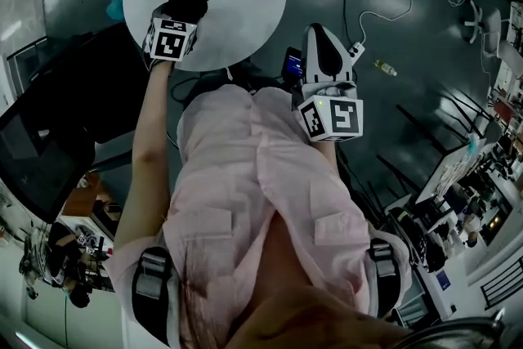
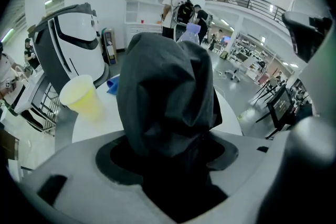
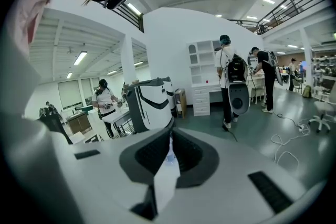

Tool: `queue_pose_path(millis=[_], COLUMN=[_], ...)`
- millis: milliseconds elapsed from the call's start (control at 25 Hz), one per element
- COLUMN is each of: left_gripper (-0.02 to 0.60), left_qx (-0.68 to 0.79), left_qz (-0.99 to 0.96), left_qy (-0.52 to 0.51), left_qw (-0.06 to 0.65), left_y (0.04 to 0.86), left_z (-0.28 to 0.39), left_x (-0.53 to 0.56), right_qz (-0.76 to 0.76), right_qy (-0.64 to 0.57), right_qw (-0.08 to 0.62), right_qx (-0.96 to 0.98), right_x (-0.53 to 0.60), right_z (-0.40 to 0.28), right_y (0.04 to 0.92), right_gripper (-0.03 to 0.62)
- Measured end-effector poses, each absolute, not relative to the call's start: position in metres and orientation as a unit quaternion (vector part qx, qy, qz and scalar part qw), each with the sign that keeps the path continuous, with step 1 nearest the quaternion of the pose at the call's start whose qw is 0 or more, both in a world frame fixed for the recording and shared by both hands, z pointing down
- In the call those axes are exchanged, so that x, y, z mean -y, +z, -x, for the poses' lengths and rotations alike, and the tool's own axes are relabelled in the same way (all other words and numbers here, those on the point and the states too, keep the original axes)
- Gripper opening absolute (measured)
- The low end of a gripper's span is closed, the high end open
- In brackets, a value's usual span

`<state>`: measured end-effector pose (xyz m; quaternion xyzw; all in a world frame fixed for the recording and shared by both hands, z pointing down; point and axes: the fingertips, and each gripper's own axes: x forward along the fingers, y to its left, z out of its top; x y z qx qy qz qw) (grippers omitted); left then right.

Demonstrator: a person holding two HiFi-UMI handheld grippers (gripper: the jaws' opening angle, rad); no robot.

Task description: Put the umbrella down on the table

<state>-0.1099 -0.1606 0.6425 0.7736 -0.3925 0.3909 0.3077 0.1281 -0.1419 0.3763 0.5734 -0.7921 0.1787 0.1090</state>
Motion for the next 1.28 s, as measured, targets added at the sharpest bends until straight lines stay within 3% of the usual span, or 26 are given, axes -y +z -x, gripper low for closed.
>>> queue_pose_path(millis=[560,1280], left_gripper=[0.321,0.321], left_qx=[0.355,0.357], left_qz=[-0.733,-0.717], left_qy=[0.454,0.483], left_qw=[0.361,0.354], left_y=[0.696,0.715], left_z=[0.091,0.092], left_x=[0.160,0.161], right_qz=[-0.573,-0.568], right_qy=[0.184,0.186], right_qw=[0.116,0.116], right_qx=[0.790,0.793], right_x=[0.140,0.142], right_z=[-0.128,-0.128], right_y=[0.379,0.380], right_gripper=[0.037,0.037])
